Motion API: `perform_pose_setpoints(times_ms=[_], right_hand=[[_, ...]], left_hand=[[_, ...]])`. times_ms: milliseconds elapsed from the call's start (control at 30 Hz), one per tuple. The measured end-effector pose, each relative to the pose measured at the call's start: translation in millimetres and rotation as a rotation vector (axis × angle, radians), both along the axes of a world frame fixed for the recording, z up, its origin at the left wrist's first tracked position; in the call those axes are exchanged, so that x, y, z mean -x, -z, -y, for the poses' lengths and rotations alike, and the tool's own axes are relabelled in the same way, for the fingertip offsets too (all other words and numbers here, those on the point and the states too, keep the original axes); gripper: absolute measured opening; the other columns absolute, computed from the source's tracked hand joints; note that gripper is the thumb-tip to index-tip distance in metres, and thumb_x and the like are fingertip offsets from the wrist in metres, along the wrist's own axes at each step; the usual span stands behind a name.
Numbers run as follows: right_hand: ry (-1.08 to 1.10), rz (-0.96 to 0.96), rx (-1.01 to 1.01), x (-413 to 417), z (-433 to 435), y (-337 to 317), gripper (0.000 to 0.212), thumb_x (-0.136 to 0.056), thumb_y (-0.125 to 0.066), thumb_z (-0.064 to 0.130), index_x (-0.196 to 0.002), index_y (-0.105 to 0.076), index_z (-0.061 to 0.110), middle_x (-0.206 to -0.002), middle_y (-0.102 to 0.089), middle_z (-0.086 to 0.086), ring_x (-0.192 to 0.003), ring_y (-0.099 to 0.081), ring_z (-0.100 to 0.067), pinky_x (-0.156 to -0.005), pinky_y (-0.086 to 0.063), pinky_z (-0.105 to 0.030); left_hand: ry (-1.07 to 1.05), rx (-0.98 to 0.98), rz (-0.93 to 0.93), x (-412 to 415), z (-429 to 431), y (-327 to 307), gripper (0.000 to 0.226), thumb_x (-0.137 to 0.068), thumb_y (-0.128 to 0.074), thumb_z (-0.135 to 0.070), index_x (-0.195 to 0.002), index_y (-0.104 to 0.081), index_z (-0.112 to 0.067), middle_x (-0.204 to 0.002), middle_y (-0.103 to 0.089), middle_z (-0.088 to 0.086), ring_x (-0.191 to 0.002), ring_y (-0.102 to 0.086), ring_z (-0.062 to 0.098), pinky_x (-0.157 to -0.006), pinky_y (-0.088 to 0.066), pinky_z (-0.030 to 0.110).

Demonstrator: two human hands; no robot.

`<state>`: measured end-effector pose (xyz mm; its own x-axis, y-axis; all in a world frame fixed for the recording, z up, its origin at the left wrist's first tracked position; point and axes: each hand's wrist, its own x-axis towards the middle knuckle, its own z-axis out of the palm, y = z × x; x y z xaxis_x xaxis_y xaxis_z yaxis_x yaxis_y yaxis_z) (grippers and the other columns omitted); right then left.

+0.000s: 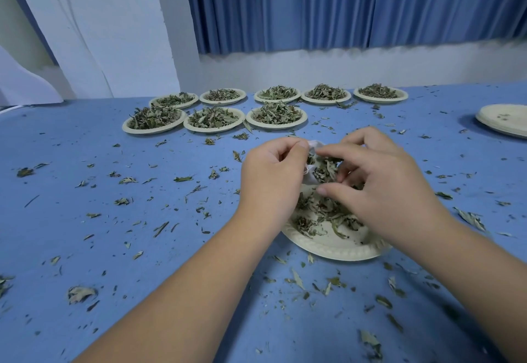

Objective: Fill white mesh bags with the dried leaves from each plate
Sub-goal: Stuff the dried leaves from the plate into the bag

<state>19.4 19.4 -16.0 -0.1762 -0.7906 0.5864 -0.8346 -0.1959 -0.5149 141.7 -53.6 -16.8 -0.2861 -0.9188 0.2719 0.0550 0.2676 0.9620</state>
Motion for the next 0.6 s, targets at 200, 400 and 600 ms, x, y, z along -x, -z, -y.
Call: perform_pose_setpoints(times_ms=[200,400,600], right_hand=[[-0.006,0.149,0.032,5.8,1.6,0.3,0.031,-0.071,-0.081,0.023,-0.097,-0.071,0.038,-0.081,-0.057,0.01,-0.069,-0.054,-0.002,-0.065,-0.039,-0.007],[-0.064,0.316,0.001,8.1,2.2,-1.7,0.025,-0.076,-0.077,0.012,-0.09,-0.073,0.033,-0.078,-0.061,0.007,-0.056,-0.062,-0.006,-0.062,-0.046,-0.011],[0.007,0.172,0.007,7.7,2.0,-2.0,0.019,-0.08,-0.074,0.015,-0.096,-0.076,0.025,-0.077,-0.061,0.006,-0.06,-0.058,-0.005,-0.066,-0.044,-0.014]], left_hand=[[0.0,0.013,0.007,0.2,-2.4,-1.3,0.02,-0.092,-0.062,-0.019,-0.077,-0.076,-0.023,-0.061,-0.064,-0.01,-0.068,-0.067,0.022,-0.082,-0.057,0.047],[0.033,0.01,0.006,-0.4,-1.6,-0.4,0.02,-0.093,-0.061,-0.018,-0.078,-0.074,-0.024,-0.062,-0.068,-0.01,-0.062,-0.071,0.013,-0.079,-0.059,0.039],[0.015,0.07,0.045,1.1,-1.8,1.7,0.019,-0.093,-0.061,-0.021,-0.079,-0.073,-0.028,-0.061,-0.067,-0.017,-0.057,-0.059,-0.006,-0.059,-0.049,0.012]])
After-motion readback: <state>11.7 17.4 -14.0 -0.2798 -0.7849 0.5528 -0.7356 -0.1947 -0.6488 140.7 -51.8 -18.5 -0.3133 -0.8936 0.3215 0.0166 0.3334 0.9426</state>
